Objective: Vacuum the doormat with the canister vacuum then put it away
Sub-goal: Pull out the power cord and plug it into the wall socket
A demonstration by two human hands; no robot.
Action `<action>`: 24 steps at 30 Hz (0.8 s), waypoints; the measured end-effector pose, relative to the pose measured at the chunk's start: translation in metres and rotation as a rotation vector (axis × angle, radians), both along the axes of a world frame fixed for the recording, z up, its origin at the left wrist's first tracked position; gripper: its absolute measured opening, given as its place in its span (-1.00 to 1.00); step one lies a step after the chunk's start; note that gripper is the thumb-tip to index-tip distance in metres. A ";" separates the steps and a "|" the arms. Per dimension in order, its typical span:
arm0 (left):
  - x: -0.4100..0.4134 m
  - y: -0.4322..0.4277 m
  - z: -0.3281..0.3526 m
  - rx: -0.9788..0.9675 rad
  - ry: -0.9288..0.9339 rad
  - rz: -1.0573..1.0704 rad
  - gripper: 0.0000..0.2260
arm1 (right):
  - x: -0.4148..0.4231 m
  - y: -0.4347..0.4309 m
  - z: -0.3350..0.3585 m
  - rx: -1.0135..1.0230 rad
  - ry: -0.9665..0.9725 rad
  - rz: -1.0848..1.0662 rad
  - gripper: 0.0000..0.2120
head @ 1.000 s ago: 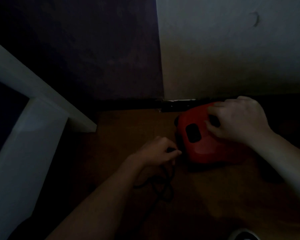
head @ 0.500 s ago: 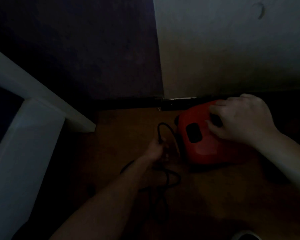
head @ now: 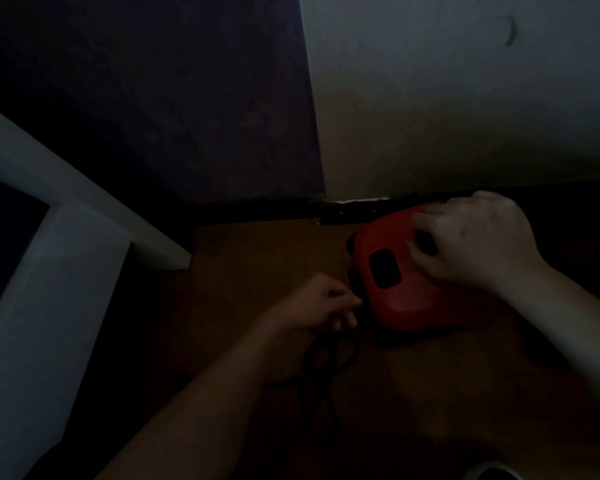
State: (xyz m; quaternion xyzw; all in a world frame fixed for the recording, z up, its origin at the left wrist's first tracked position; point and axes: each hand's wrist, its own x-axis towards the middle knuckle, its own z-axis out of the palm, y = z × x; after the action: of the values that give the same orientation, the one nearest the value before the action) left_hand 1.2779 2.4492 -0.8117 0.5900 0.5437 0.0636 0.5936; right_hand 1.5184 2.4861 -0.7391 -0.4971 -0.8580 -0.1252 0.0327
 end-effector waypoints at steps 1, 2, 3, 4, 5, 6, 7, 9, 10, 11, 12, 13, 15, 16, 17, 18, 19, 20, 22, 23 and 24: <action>-0.001 0.001 0.000 -0.101 -0.048 0.051 -0.88 | 0.000 0.000 0.000 0.000 0.002 0.004 -0.77; -0.002 0.002 0.000 -0.173 -0.081 0.079 -0.91 | 0.000 0.000 0.000 0.000 0.002 0.005 -0.77; -0.002 0.001 0.000 -0.237 -0.104 0.094 -0.93 | 0.000 0.001 0.000 -0.002 -0.001 0.005 -0.76; -0.001 0.001 -0.001 -0.305 -0.116 0.103 -0.94 | 0.000 0.000 -0.001 -0.004 -0.005 0.005 -0.76; 0.001 -0.001 -0.003 -0.384 -0.125 0.121 -0.96 | 0.000 0.001 -0.002 -0.002 -0.007 0.007 -0.76; 0.004 -0.004 -0.006 -0.467 -0.132 0.146 -0.95 | 0.000 0.001 -0.003 0.000 -0.003 0.010 -0.75; 0.005 -0.007 -0.010 -0.545 -0.137 0.171 -0.88 | 0.001 0.001 -0.003 0.000 0.005 0.012 -0.74; 0.008 -0.014 -0.020 -0.672 -0.116 0.126 -0.69 | 0.002 0.000 -0.002 0.004 0.020 0.012 -0.73; 0.009 -0.017 -0.026 -0.700 -0.091 0.084 -0.65 | 0.002 0.000 -0.001 0.007 0.023 0.015 -0.73; 0.013 -0.019 -0.034 -0.695 -0.078 0.099 -0.65 | 0.001 0.001 0.000 0.005 0.023 0.019 -0.74; 0.017 -0.021 -0.041 -0.676 -0.064 0.165 -0.71 | 0.000 0.001 0.000 0.000 0.020 0.023 -0.75; 0.022 -0.023 -0.048 -0.630 -0.034 0.259 -0.78 | 0.000 0.001 -0.001 -0.006 0.016 0.024 -0.76; 0.027 -0.020 -0.060 -0.501 -0.017 0.497 -0.80 | 0.002 0.001 -0.001 -0.015 -0.006 0.021 -0.76; 0.028 -0.014 -0.061 -0.462 -0.067 0.635 -0.77 | 0.002 0.000 -0.001 -0.014 -0.018 0.019 -0.76; 0.025 -0.005 -0.060 -0.422 -0.136 0.756 -0.77 | 0.003 0.000 -0.001 -0.009 -0.021 0.020 -0.76; 0.020 0.005 -0.058 -0.350 -0.183 0.837 -0.78 | 0.004 0.000 -0.001 -0.004 -0.015 0.023 -0.76; 0.013 0.017 -0.054 -0.249 -0.188 0.862 -0.79 | 0.004 0.000 -0.001 -0.004 -0.010 0.029 -0.76; 0.005 0.027 -0.048 -0.150 -0.181 0.830 -0.79 | 0.003 0.001 0.000 -0.004 -0.009 0.036 -0.76; -0.009 0.043 -0.031 -0.010 -0.133 0.638 -0.77 | 0.001 0.002 0.000 -0.003 -0.018 0.044 -0.76; -0.015 0.046 -0.020 0.023 -0.103 0.505 -0.76 | 0.001 0.002 0.000 -0.005 -0.028 0.039 -0.76; -0.020 0.046 -0.008 0.044 -0.080 0.364 -0.74 | 0.001 0.002 0.000 -0.008 -0.041 0.028 -0.76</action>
State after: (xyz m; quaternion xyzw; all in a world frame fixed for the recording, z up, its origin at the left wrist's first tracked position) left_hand 1.2577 2.4954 -0.8198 0.4917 0.6159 0.2051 0.5804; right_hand 1.5190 2.4881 -0.7387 -0.4823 -0.8660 -0.1314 0.0149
